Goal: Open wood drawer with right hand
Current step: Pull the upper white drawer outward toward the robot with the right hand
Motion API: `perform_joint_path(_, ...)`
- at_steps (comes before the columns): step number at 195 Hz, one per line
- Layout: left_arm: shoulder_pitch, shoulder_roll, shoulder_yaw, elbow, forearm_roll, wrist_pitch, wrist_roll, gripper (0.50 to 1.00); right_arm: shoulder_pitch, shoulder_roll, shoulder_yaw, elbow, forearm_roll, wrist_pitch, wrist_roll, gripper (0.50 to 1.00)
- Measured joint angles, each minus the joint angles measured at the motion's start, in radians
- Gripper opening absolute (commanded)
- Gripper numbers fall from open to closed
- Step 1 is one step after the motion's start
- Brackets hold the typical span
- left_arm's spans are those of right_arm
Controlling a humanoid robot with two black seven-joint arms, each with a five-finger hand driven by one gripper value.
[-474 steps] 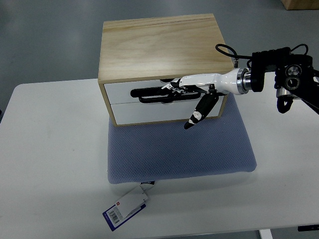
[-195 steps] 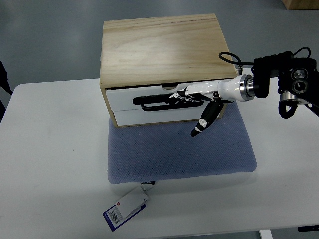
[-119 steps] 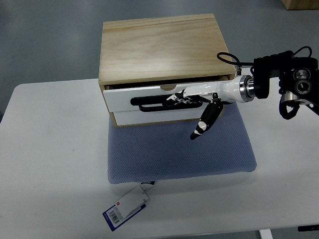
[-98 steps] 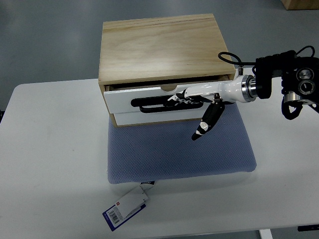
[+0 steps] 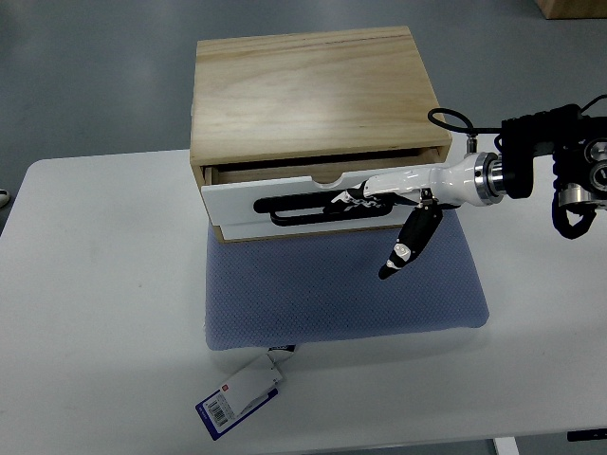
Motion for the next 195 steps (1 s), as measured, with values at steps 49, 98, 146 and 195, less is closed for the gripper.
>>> perform_joint_path(49, 0.0, 0.0, 0.0, 0.0, 0.0, 0.0, 0.0, 1.0, -0.004, -0.021, -0.001, 0.031, 0.007, 0.0, -0.001, 0.95)
perform_joint_path(98, 0.0, 0.0, 0.0, 0.0, 0.0, 0.0, 0.0, 1.0, -0.012, -0.045, -0.002, 0.066, 0.007, 0.0, -0.004, 0.95)
perform_joint_path(146, 0.0, 0.0, 0.0, 0.0, 0.0, 0.0, 0.0, 1.0, -0.023, -0.069, -0.002, 0.092, 0.027, 0.0, -0.028, 0.95)
perform_joint_path(195, 0.0, 0.0, 0.0, 0.0, 0.0, 0.0, 0.0, 1.0, -0.023, -0.077, -0.002, 0.093, 0.043, 0.0, -0.037, 0.95)
